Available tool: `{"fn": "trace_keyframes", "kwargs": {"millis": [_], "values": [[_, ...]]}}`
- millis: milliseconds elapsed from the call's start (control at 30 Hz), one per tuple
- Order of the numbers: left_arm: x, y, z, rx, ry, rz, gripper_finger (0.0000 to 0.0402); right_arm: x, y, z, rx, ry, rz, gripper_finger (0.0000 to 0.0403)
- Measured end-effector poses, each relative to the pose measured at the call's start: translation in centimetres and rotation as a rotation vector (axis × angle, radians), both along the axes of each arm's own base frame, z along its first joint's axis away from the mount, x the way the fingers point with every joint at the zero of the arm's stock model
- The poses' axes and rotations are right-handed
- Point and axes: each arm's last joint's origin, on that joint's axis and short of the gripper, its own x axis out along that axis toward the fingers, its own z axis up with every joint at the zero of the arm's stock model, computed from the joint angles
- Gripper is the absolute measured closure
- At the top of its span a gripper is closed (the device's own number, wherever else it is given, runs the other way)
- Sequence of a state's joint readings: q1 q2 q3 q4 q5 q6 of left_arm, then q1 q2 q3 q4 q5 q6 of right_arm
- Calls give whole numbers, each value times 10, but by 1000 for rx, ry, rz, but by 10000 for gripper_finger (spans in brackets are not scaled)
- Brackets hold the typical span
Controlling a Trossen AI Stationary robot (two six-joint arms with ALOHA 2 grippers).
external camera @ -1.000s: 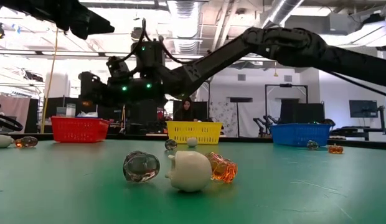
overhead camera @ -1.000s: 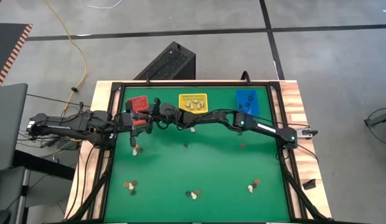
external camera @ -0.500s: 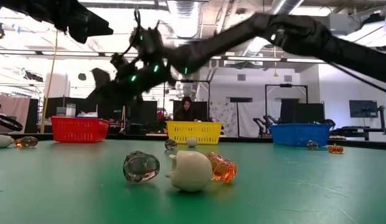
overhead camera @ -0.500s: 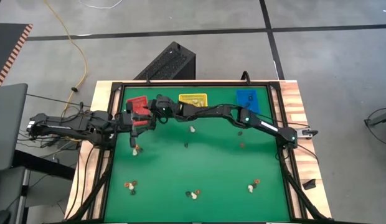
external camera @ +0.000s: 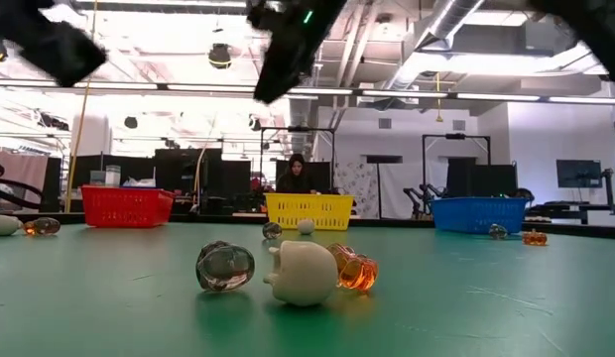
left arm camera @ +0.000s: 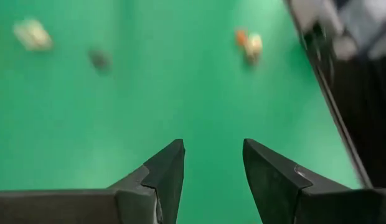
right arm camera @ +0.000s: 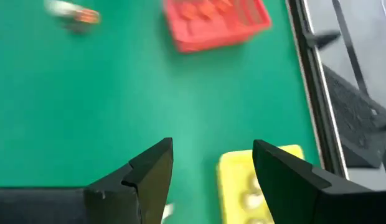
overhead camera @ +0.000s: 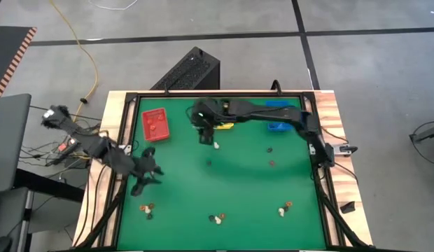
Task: Sort Halloween decoration
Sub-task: Put the orange flower toy into the red bin
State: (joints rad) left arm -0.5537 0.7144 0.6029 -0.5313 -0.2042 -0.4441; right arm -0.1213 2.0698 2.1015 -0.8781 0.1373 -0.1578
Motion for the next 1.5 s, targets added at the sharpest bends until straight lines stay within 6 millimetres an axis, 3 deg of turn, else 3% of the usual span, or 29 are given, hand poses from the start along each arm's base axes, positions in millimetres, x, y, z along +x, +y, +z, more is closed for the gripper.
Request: {"fn": "trace_keyframes", "kwargs": {"millis": [133,367,500,667,867,1100,1333,1500], "values": [[1,-35,-13,-47,242,1,248,-35,41,10,-12,-79,37,154],[1,-93,-39,25,464,-42,248,-104,103,-2,-79,-392,-14,154],[0,-112,-58,53,617,-58,249,-139,124,-20,-64,-503,-33,154],[-2,-120,-72,85,708,-32,249,-168,131,-26,-82,-595,-92,154],[-4,-124,-80,94,721,-20,249,-181,132,-19,-48,-632,-90,154],[-6,-122,-99,160,766,-3,249,-181,136,-19,-46,-632,-75,154],[-4,-125,-102,169,759,-28,249,-181,136,-19,-40,-638,-79,154],[-5,-123,-102,184,765,-30,279,-181,136,-19,-40,-638,-79,154]]}}
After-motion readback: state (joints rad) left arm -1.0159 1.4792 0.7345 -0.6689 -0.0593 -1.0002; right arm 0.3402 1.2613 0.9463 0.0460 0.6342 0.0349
